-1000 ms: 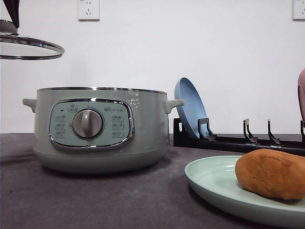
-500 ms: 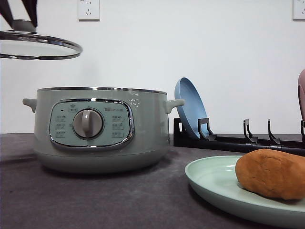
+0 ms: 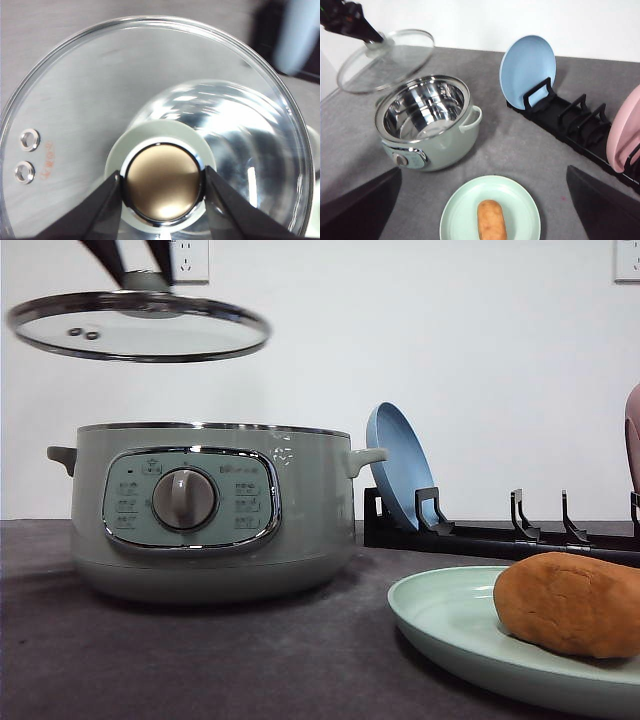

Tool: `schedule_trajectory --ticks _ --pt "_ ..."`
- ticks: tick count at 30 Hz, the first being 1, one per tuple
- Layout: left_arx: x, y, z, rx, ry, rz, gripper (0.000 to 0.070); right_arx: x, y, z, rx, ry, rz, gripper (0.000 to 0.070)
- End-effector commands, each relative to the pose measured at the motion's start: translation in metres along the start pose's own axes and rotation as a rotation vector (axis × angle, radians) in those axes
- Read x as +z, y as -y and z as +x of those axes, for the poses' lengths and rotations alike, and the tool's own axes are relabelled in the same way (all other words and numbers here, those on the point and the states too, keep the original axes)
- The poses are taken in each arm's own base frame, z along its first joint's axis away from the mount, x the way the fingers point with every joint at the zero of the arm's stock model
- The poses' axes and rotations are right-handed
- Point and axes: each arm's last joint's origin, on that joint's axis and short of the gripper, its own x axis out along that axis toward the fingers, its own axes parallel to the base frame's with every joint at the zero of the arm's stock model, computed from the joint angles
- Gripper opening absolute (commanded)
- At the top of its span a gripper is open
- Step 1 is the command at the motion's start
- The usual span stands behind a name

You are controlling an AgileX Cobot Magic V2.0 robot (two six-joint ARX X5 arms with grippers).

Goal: Transfer potato from steamer to green plate

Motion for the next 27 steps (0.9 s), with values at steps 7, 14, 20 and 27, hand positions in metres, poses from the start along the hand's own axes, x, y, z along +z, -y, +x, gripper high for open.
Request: schedule_trajectory --ticks 7,14,20,27 --pt "-0.002 0.037 -0.008 -0.068 0.019 0.113 0.0 0.006 -0.001 -0.002 0.013 0.044 0.009 0.0666" --pt "-0.005 0.047 -0.007 -0.084 0.008 0.139 0.0 0.006 -0.002 -0.002 0.013 0.045 0.009 0.0666" --pt "-0.008 0.047 0.001 -0.079 -0.033 0.14 0.0 0.007 -0.002 -0.002 0.013 0.046 0.009 0.0666" --pt "-0.014 0.05 0.019 -0.075 -0.101 0.155 0.0 0.007 -0.001 -0.002 0.012 0.046 0.009 0.0666"
